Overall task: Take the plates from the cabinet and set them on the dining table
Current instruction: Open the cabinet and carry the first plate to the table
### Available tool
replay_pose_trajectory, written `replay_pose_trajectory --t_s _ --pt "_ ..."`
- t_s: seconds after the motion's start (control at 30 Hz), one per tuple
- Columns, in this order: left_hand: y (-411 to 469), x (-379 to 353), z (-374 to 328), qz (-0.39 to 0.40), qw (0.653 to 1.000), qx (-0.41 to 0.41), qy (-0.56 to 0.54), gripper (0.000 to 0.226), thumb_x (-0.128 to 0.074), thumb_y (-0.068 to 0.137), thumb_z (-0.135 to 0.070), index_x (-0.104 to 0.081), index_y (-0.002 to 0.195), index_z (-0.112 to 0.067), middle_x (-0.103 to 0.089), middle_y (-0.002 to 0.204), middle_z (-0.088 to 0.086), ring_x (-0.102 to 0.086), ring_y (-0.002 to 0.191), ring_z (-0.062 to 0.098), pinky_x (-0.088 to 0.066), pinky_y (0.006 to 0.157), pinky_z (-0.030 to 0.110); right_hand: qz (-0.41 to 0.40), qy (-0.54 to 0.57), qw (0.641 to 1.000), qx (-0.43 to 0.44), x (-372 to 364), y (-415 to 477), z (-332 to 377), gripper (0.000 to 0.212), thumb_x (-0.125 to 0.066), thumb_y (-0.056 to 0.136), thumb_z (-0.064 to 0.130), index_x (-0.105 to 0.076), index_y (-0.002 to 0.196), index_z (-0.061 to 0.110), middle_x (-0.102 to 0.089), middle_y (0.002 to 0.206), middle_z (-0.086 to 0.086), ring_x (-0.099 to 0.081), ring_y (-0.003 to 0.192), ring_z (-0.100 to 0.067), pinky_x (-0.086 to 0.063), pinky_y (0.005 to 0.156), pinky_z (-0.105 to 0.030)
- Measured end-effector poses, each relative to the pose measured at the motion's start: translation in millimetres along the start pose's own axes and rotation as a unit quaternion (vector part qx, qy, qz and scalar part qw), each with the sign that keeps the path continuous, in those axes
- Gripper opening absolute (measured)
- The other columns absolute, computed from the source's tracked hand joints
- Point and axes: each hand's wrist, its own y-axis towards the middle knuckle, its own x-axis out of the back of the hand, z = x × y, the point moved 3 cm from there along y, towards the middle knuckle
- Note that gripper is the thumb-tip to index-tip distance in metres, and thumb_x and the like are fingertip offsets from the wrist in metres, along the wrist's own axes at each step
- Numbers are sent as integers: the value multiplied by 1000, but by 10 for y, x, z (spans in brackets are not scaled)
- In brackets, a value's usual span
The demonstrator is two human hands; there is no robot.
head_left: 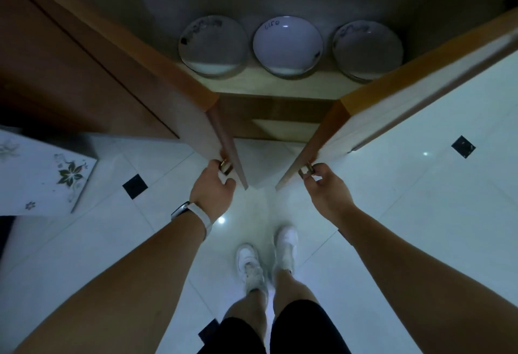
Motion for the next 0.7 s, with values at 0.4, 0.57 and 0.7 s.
replay_pose_trajectory --t_s 0.4,0.57,0.7 --pt "-396 241 470 -71 994 76 -26 46 -62 78 -63 -53 112 -34 -63 100 -15 -57 89 11 -46 77 31 -57 -5 998 -15 -14 -431 -236 55 -54 76 71 -48 111 30 -60 107 13 -62 91 -13 -56 76 -40" --pt "-541 259 559 -139 981 129 -41 42 -57 73 -69 -52 102 -39 -54 84 -29 -53 82 14 -42 73 33 -90 -64 994 12 107 -441 -302 61 -45 73 80 -57 110 32 -58 96 23 -61 85 -8 -53 72 -33" --pt "-602 278 576 -142 980 132 -36 35 -55 76 -65 -48 102 -42 -54 85 -27 -54 80 14 -42 75 34 -86 -104 991 0 188 -482 -400 69 -36 70 88 -60 107 35 -59 91 22 -66 84 -11 -57 73 -37"
